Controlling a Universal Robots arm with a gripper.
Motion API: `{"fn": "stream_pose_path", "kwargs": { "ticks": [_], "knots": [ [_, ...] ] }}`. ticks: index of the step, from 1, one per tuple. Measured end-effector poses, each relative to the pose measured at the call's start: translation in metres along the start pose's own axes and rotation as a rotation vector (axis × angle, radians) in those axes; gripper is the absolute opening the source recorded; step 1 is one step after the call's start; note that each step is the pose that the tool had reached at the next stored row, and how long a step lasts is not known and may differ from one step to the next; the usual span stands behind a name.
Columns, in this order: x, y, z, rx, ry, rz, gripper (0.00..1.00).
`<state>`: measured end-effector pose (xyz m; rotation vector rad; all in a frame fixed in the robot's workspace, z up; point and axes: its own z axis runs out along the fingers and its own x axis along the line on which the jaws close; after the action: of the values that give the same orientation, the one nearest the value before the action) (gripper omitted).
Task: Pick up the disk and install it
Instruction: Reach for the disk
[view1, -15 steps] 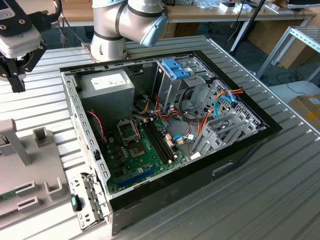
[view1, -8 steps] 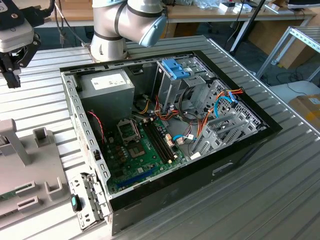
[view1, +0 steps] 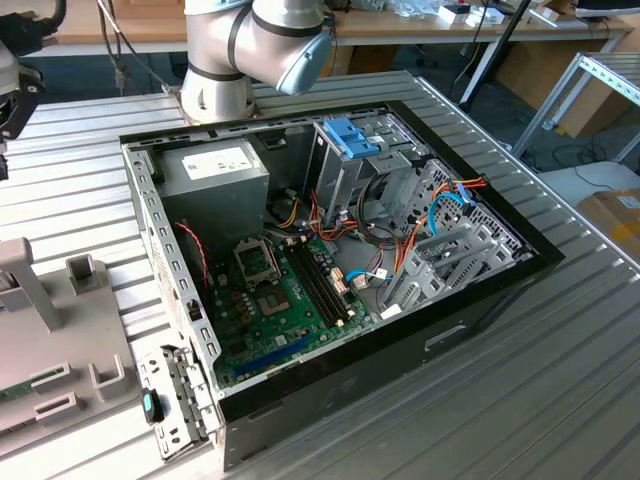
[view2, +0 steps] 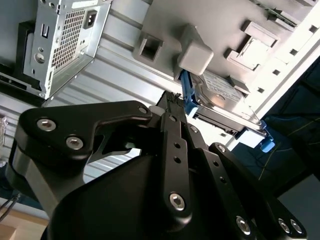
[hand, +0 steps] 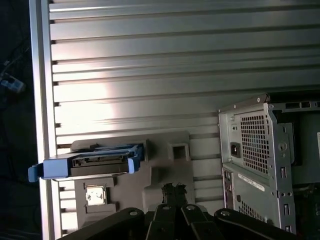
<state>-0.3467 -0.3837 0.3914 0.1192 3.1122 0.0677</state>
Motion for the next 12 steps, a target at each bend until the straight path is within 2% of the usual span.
{"fn": "stream_pose_path", "kwargs": {
  "ticks": [3,4,7,12],
  "knots": [
    [0.0193,-0.0011,-0.0004,0.0001,0.0,0.001,0.11],
    [0.0288,-0.0016,-0.0005,0.0,-0.0002,0.001,0.11],
    [0.0452,-0.0025,-0.0007,0.0001,-0.0001,0.002,0.11],
    [0.062,-0.0033,-0.0005,0.0,-0.0002,0.003,0.11]
  ]
}}
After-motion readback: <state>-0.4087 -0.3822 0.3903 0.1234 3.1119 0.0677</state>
